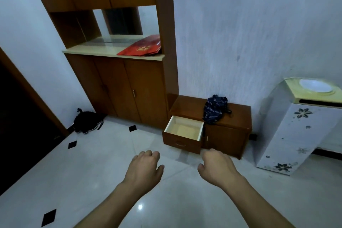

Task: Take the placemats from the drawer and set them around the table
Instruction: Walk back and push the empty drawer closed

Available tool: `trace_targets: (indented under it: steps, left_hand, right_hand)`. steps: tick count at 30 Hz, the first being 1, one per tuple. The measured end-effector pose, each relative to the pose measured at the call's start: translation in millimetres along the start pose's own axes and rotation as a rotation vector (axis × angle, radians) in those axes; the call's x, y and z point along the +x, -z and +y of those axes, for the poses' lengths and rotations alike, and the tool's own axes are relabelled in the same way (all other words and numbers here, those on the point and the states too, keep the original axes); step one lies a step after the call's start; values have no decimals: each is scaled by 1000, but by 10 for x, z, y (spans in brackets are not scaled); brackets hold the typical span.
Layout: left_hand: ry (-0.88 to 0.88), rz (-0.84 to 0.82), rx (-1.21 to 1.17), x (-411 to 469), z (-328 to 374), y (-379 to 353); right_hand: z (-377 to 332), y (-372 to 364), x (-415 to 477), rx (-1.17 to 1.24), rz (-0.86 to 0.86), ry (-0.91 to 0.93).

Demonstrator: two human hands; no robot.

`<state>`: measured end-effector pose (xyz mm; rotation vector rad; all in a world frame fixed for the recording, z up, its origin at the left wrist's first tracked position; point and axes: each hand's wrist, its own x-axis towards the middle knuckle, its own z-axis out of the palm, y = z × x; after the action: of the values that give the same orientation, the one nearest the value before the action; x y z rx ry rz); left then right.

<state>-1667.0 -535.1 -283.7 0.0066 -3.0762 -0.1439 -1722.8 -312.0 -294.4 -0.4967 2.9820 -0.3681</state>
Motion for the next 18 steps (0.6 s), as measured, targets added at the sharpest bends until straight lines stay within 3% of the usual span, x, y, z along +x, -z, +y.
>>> trace_targets:
  steps: [7, 18]
  left_hand:
    - [-12, -9, -48, 1356, -442, -308]
    - [-242, -47, -44, 3740, -1382, -1013]
  right_hand:
    - [105, -129, 1411, 2, -61, -20]
    - [16, -522, 3434, 9, -83, -163]
